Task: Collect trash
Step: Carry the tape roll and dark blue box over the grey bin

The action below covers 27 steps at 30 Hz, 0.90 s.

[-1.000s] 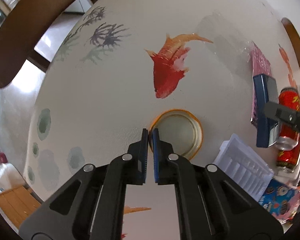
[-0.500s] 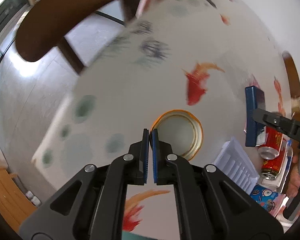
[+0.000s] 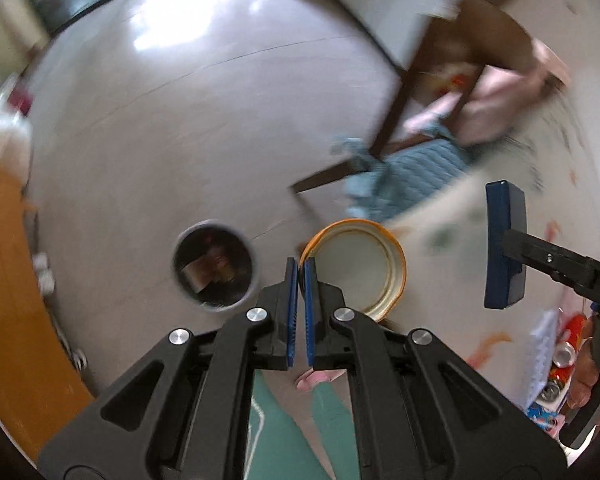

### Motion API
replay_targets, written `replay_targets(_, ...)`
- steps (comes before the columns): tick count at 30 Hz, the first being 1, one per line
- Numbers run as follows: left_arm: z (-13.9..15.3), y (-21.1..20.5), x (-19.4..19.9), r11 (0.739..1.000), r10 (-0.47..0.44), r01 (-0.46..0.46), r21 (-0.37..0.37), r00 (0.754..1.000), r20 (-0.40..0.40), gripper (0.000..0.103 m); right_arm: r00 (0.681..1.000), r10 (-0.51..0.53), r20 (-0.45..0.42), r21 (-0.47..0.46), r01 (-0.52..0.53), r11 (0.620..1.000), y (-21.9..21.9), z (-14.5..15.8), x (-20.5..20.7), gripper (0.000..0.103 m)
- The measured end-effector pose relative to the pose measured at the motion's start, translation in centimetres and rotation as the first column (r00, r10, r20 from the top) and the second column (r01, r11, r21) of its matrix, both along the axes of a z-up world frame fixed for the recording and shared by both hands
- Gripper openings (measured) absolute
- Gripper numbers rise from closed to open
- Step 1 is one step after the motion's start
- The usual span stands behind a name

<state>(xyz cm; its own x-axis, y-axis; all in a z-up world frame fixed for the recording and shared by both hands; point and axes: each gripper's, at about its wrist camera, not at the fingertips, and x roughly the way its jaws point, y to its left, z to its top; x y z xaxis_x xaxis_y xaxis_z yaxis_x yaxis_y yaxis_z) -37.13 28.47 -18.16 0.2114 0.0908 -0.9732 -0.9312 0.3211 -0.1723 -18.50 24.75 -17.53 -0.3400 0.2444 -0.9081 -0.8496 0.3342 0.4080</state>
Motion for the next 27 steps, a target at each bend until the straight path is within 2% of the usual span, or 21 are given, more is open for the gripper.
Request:
replay_targets(4,-3.2,1.1,-6.6,0.991,0.124,-0.125,-0.048,0.992,-0.026,0.001,0.989,0.147,-0.028,-0.058,-0.148,0.987,4.6,-3.1,-8.4,0.054)
replay_targets(7,-6.2,1.8,-11.2,0.975,0.196,-0.199,-0.096,0.980,-0.042,0.001,0.976,0.212,-0.047,-0.108,-0.216,0.971,6.8,-6.1,-13.0,0.054)
replay_targets(13,-14.3,2.8,-17.6,0.929,0.281,-0.292,-0.227,0.956,-0.082,0.001,0.967,0.225,-0.122,-0.261,-0.250,0.932,8.5,-15.8,-19.3,0.054)
replay_targets(17,-21.0,3.4,-19.0,0.909,0.287,-0.303,-0.286,0.953,-0.099,0.002,0.971,0.189,-0.149,-0.360,-0.231,0.904,9.2,-23.3,-20.9,0.054)
replay_targets(19,-24.0,3.8,-19.0,0.899,0.291,-0.307,-0.313,0.952,-0.098,0.002,0.973,0.168,-0.161,-0.404,-0.220,0.888,9.4,-27.6,-21.1,0.054)
replay_targets(21,-28.1,4.2,-18.7,0.883,0.300,-0.314,-0.348,0.949,-0.094,0.002,0.977,0.143,-0.155,-0.446,-0.199,0.873,9.5,-32.1,-21.2,0.054)
replay_targets(23,-31.5,4.3,-17.8,0.874,0.301,-0.317,-0.369,0.948,-0.102,0.002,0.981,0.123,-0.152,-0.474,-0.181,0.862,9.7,-35.3,-21.3,0.054)
replay_targets(25,-34.4,4.3,-17.6,0.870,0.287,-0.311,-0.382,0.950,-0.121,0.006,0.985,0.087,-0.151,-0.510,-0.153,0.847,9.7,-39.4,-21.3,0.054)
replay_targets(26,-36.4,4.2,-17.2,0.876,0.261,-0.300,-0.377,0.953,-0.152,0.015,0.986,0.070,-0.152,-0.522,-0.140,0.841,9.7,-41.0,-21.1,0.054)
replay_targets(27,-37.5,4.1,-17.2,0.880,0.249,-0.296,-0.372,0.953,-0.170,0.031,0.987,0.061,-0.150,-0.532,-0.133,0.836,9.7,-42.4,-20.8,0.055)
